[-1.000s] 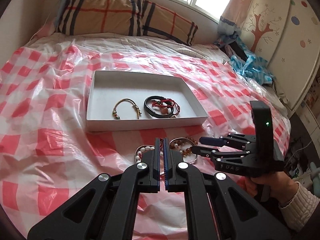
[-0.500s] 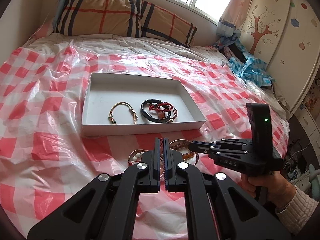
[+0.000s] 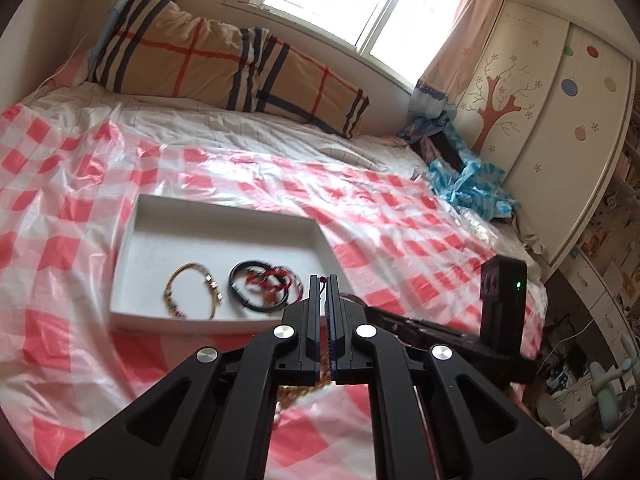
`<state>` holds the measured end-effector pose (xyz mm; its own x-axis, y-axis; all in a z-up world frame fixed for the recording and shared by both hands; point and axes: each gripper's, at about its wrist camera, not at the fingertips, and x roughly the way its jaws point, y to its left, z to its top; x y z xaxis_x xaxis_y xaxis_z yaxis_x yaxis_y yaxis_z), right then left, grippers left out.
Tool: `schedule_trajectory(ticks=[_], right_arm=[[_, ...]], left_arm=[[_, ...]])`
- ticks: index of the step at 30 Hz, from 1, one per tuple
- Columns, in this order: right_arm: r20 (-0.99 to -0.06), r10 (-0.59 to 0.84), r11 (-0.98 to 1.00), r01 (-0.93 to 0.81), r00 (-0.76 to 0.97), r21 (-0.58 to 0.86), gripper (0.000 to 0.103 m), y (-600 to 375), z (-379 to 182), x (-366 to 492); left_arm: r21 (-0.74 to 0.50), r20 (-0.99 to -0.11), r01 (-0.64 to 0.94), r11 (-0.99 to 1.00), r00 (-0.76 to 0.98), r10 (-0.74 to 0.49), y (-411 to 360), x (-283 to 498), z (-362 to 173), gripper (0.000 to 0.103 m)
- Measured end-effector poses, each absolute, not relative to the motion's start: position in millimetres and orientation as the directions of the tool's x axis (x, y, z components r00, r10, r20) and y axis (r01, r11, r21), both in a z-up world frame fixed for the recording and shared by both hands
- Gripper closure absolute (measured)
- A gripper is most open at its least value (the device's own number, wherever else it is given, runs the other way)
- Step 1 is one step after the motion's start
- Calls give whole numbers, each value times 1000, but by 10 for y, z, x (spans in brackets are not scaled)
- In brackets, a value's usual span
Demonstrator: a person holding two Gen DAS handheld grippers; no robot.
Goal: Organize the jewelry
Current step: 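Carry both bracelets over the white box and open both tools to drop them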
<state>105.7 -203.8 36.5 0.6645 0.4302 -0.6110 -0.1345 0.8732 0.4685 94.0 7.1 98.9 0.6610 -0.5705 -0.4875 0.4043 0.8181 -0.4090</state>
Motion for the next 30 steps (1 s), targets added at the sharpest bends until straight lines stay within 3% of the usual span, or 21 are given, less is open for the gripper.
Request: schedule_trajectory(ticks=[15, 19, 21, 22, 23, 25, 30], right_arm=[[-547, 389, 859, -77, 741, 507, 97, -2175, 427, 1447], [-559, 387, 871, -91, 733, 482, 97, -2043, 355, 1746], [-605, 379, 879, -67, 700, 473, 89, -1984, 233, 1903], [-626, 367, 882, -43, 689, 469, 71, -1976, 167, 1935], [-635, 366, 883, -38, 680, 469, 68, -1975, 126, 1937], [-650, 353, 893, -35, 673, 449, 68, -1987, 126, 1925], [-627, 341, 884, -12, 701, 467, 60, -2109, 211, 1836]], left_arm=[[-429, -472, 372, 823, 685, -556, -156, 1456, 1073, 100], [-467, -463, 284, 838, 728, -505, -91, 1726, 935, 99], [-478, -505, 217, 851, 725, -468, -37, 1867, 772, 93], [-479, -537, 176, 860, 716, -446, -19, 1923, 689, 82], [-474, -564, 141, 869, 709, -423, 3, 1952, 623, 71], [-462, -577, 114, 879, 715, -396, 46, 1942, 575, 62], [-439, -573, 94, 894, 737, -359, 117, 1825, 599, 49]])
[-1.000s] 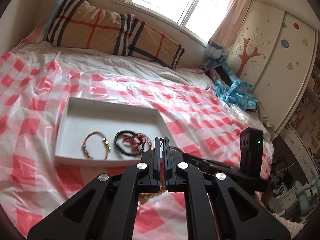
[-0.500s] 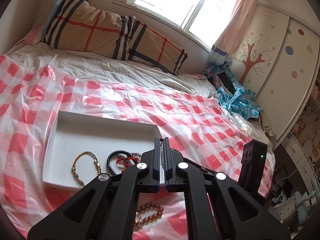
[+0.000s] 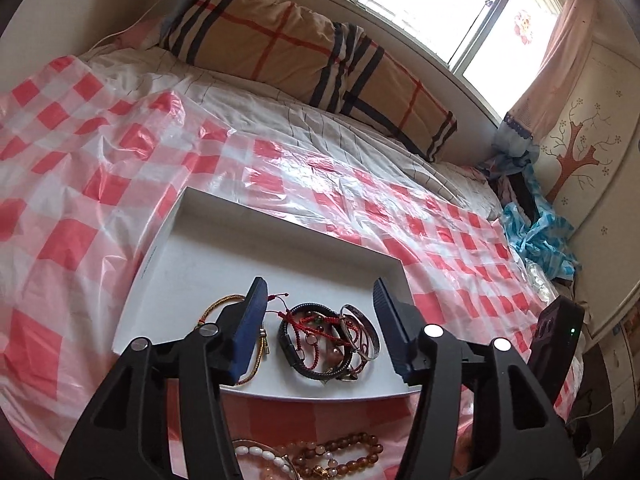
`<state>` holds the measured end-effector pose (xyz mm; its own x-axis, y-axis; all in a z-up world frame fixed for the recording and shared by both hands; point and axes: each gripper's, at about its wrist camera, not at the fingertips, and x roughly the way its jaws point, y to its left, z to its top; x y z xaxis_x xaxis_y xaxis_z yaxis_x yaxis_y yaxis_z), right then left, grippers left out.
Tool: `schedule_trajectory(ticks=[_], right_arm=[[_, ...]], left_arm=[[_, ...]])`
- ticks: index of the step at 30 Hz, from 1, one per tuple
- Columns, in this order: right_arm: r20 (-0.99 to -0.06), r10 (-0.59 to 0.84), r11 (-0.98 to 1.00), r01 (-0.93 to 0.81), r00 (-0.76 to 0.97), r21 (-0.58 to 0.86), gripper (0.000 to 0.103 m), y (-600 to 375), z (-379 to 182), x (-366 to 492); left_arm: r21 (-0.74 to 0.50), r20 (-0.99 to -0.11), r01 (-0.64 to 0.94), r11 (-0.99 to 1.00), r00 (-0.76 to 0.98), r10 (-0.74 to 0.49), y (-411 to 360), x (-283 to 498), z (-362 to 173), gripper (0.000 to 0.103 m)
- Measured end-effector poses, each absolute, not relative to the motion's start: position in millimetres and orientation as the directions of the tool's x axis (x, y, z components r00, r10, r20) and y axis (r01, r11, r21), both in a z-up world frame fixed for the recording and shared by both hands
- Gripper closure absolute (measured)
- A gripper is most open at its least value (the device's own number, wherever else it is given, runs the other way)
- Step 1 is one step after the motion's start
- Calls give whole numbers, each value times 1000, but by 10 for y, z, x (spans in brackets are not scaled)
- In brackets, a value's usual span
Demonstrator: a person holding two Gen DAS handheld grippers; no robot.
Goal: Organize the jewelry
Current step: 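Carry both bracelets over the white box and open both tools to drop them, then move both open tools back to the remaining bracelets beside the box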
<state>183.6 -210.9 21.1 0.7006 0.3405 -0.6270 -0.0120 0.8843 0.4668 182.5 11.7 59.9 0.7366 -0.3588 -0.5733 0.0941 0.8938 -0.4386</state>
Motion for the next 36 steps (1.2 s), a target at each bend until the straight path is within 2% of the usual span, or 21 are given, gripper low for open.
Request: schedule_trajectory(ticks=[2, 8, 16, 19, 24, 26, 32, 33, 35, 36], right_arm=[[-637, 335, 884, 3, 694, 468, 56, -2143, 188, 1828], [-653, 335, 876, 32, 679, 482, 54, -2202, 129, 1844], [-675, 314, 891, 39, 667, 453, 48, -2217, 210, 1587], [-718, 302, 909, 38, 627, 415, 47, -2164, 184, 1472], [-822, 280, 957, -77, 496, 279, 47, -1798, -26, 1316], [-816, 291, 956, -123, 499, 266, 47, -1677, -27, 1270], [-779, 338, 938, -250, 528, 238, 47, -1356, 71, 1145], [-779, 348, 934, -269, 522, 237, 50, -1296, 73, 1157], [-790, 360, 924, -307, 496, 228, 70, -1169, 37, 1147], [-800, 362, 920, -319, 479, 226, 75, -1120, 7, 1161]], left_arm=[[-417, -587, 99, 904, 730, -350, 98, 1779, 582, 44], [-380, -608, 106, 919, 720, -335, 42, 1741, 557, 34], [-293, -624, 113, 949, 729, -279, 161, 1512, 625, 29], [-251, -633, 132, 959, 727, -266, 252, 1376, 657, 29], [-72, -702, 227, 971, 680, -211, 206, 1170, 569, 29], [7, -738, 254, 967, 654, -167, 156, 1110, 465, 29], [112, -812, 321, 940, 575, -100, 91, 1047, 212, 29], [128, -817, 324, 937, 570, -86, 93, 1044, 185, 29], [151, -821, 324, 934, 567, -64, 104, 1024, 161, 29], [158, -823, 324, 933, 566, -57, 98, 1019, 165, 29]])
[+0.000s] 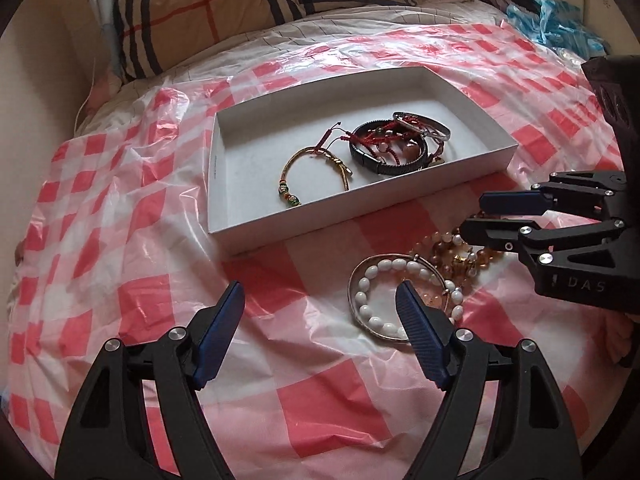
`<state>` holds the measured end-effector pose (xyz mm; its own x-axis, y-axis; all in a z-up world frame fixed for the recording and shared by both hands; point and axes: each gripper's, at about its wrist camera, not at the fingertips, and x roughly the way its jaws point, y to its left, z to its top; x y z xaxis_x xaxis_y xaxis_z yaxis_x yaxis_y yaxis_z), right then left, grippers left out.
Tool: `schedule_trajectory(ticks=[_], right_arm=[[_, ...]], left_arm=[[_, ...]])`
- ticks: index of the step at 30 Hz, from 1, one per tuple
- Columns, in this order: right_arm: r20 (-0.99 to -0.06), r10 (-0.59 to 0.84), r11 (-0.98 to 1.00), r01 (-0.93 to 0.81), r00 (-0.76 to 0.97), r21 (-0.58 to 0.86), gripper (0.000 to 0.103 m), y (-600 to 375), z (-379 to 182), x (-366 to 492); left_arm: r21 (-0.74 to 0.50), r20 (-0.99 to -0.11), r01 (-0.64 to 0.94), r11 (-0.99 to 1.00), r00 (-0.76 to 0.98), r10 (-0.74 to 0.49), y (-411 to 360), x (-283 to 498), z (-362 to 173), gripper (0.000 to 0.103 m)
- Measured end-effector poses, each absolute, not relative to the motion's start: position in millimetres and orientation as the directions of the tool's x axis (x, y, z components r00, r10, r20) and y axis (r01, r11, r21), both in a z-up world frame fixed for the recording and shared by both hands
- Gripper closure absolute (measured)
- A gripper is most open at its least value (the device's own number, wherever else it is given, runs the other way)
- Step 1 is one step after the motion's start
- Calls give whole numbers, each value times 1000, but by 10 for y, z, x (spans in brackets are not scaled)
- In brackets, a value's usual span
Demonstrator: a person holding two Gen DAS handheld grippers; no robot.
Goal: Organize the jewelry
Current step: 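Move both open tools back to the remaining bracelets beside the box, then grasp a silver bangle with the left tool while the right tool grasps the pink bead bracelet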
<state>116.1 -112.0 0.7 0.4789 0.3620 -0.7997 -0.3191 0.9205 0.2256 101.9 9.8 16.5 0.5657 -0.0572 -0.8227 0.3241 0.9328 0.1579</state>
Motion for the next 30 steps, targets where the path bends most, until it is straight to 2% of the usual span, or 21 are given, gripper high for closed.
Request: schedule_trajectory(ticks=[1, 3, 7, 11, 18, 21, 22, 23, 25, 27, 28, 30], right_arm=[[-815, 361, 917, -333, 454, 220, 84, -1053, -47, 1163], [-828, 349, 916, -348, 439, 201, 84, -967, -104, 1153], [-851, 296, 929, -340, 434, 150, 94, -996, -127, 1113], [-863, 208, 959, -269, 461, 88, 94, -1255, -66, 1033], [-865, 194, 970, -222, 463, 99, 94, -1447, -64, 971], [-866, 196, 968, -233, 460, 95, 94, -1423, -77, 974], [-866, 196, 967, -235, 459, 95, 94, -1421, -82, 983], [-867, 197, 967, -236, 458, 96, 94, -1421, -86, 988], [-866, 205, 967, -233, 456, 105, 94, -1429, -90, 996], [-862, 220, 966, -228, 456, 125, 94, -1448, -86, 1000], [-857, 238, 963, -224, 456, 148, 94, -1471, -76, 998], [-843, 277, 957, -211, 462, 199, 94, -1527, -48, 996]], left_arm=[[164, -823, 323, 932, 565, -51, 98, 1016, 164, 29], [170, -824, 325, 930, 564, -46, 88, 1008, 172, 29], [178, -829, 355, 918, 557, -55, 0, 990, 174, 29], [185, -837, 400, 898, 542, -69, -97, 949, 136, 29], [178, -841, 415, 892, 535, -82, -220, 989, 88, 29], [163, -857, 387, 908, 511, -64, -213, 1062, -9, 44], [150, -867, 375, 915, 495, -61, -197, 1093, -52, 55], [137, -876, 366, 920, 478, -60, -181, 1122, -94, 75], [95, -892, 355, 930, 444, -78, -138, 1163, -136, 93], [69, -895, 350, 934, 435, -97, -116, 1164, -117, 96], [49, -895, 351, 935, 431, -115, -106, 1160, -93, 100], [-31, -888, 359, 933, 419, -191, -67, 1133, -1, 101]])
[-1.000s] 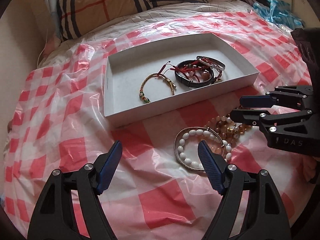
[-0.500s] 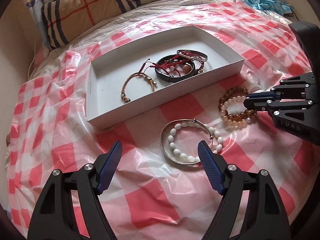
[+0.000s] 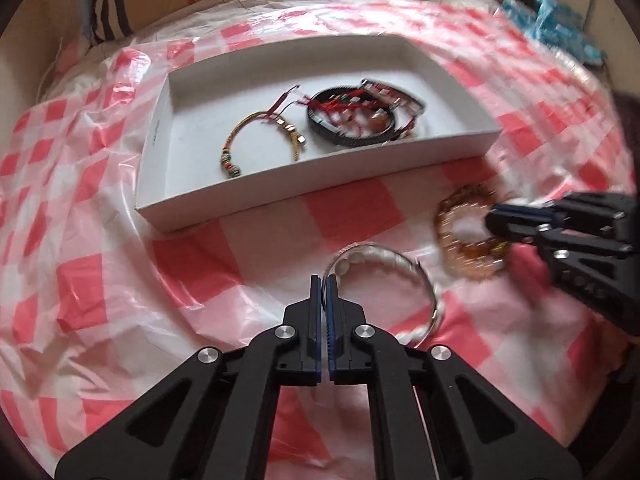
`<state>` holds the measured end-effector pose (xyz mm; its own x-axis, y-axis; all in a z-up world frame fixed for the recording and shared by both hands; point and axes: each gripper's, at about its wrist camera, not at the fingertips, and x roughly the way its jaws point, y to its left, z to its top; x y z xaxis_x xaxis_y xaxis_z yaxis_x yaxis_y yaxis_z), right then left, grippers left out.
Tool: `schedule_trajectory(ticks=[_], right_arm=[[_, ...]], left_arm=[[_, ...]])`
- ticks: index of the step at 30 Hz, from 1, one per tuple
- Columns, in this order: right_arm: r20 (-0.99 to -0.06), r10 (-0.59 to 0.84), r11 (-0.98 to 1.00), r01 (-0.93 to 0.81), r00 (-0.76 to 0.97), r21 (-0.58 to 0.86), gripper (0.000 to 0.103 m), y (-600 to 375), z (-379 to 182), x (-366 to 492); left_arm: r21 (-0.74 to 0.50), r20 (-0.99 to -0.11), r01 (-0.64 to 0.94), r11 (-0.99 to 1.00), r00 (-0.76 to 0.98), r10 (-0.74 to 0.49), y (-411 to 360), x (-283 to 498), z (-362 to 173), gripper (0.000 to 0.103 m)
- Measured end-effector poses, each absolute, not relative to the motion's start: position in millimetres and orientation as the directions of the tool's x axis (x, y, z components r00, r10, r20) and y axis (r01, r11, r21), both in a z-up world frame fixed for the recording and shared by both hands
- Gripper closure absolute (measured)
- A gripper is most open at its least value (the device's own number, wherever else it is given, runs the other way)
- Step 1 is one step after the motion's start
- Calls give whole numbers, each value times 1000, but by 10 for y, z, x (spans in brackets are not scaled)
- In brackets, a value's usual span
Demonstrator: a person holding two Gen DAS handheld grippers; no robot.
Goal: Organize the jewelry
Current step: 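Grasp a silver bangle with the left tool while the right tool grasps the pink bead bracelet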
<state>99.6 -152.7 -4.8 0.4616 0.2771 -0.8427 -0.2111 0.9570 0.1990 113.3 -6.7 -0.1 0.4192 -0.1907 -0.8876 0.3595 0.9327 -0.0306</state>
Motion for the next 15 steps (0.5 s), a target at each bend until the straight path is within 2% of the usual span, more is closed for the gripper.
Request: schedule_trajectory(ticks=[7, 15], right_arm=[[-779, 393, 919, -177, 488, 353, 94, -1719, 68, 999], [-640, 559, 815, -207, 528, 541, 94, -1854, 248, 1005]], left_arm=[[-187, -810, 360, 914, 470, -350, 135, 1109, 353, 101], [-195, -797, 310, 931, 503, -334, 214, 1178, 405, 100]])
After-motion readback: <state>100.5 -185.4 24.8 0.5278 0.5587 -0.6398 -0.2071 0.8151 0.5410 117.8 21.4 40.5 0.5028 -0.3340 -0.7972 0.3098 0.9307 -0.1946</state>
